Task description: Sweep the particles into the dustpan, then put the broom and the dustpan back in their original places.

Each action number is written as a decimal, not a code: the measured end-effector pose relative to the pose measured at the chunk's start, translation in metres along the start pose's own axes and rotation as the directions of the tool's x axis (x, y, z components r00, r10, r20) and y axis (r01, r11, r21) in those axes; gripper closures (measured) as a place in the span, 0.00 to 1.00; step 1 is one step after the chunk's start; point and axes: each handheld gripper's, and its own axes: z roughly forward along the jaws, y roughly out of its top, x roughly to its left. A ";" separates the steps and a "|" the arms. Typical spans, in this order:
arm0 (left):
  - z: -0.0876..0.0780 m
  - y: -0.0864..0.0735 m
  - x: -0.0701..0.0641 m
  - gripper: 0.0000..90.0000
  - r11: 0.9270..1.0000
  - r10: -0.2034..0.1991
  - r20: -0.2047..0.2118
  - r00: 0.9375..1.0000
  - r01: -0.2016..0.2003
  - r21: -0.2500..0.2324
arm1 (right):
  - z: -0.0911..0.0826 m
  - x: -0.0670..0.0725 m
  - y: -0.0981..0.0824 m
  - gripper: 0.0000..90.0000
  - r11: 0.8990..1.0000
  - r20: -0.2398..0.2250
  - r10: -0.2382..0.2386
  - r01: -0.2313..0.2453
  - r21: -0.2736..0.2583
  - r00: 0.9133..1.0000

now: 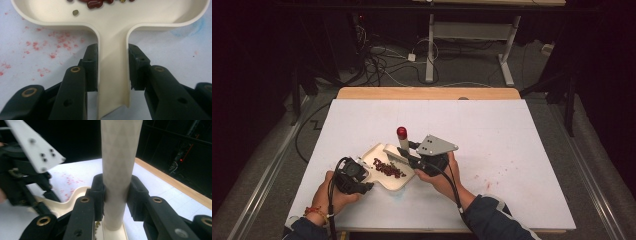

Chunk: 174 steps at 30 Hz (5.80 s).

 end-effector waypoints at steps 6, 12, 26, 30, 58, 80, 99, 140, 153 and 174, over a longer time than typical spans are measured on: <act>-0.001 -0.002 -0.002 0.71 1.000 -0.004 -0.003 1.000 0.004 -0.006 | -0.021 -0.004 0.004 0.79 1.000 -0.004 0.005 -0.005 -0.021 1.000; 0.001 -0.003 -0.006 0.71 1.000 -0.008 -0.017 1.000 0.008 -0.023 | -0.025 -0.013 -0.003 0.79 1.000 0.057 -0.020 0.021 -0.019 0.998; 0.004 -0.003 -0.016 0.71 0.998 -0.013 -0.020 1.000 0.012 -0.058 | -0.006 -0.009 -0.001 0.79 0.998 0.067 -0.037 0.040 -0.042 0.997; 0.005 0.000 -0.024 0.71 0.998 -0.007 -0.028 1.000 0.006 -0.058 | 0.003 -0.004 -0.006 0.79 0.999 0.048 -0.035 0.036 -0.029 0.998; 0.010 0.002 -0.026 0.71 0.996 -0.026 -0.020 0.999 0.024 -0.089 | -0.011 0.015 0.009 0.79 0.999 -0.014 -0.019 0.018 -0.038 1.000; 0.004 -0.004 -0.014 0.71 0.993 -0.044 -0.021 0.999 0.042 -0.106 | -0.108 -0.045 0.008 0.78 0.999 0.079 0.026 -0.024 -0.022 0.997; 0.008 -0.009 -0.009 0.71 0.985 -0.103 -0.069 0.992 0.092 -0.143 | -0.196 -0.089 -0.037 0.78 0.979 -0.009 0.122 -0.119 0.165 0.993; -0.007 -0.028 -0.047 0.26 0.890 0.065 -0.155 0.986 -0.128 -0.438 | -0.107 -0.206 -0.073 0.63 0.840 0.257 0.308 -0.388 0.378 0.916; -0.005 -0.030 -0.045 0.23 0.885 0.070 -0.143 0.987 -0.128 -0.449 | -0.082 -0.199 -0.076 0.48 0.871 0.363 0.239 -0.364 0.329 0.901; -0.004 -0.031 -0.046 0.23 0.880 0.090 -0.153 0.984 -0.151 -0.451 | -0.091 -0.182 -0.055 0.39 0.936 0.360 0.217 -0.298 0.186 0.907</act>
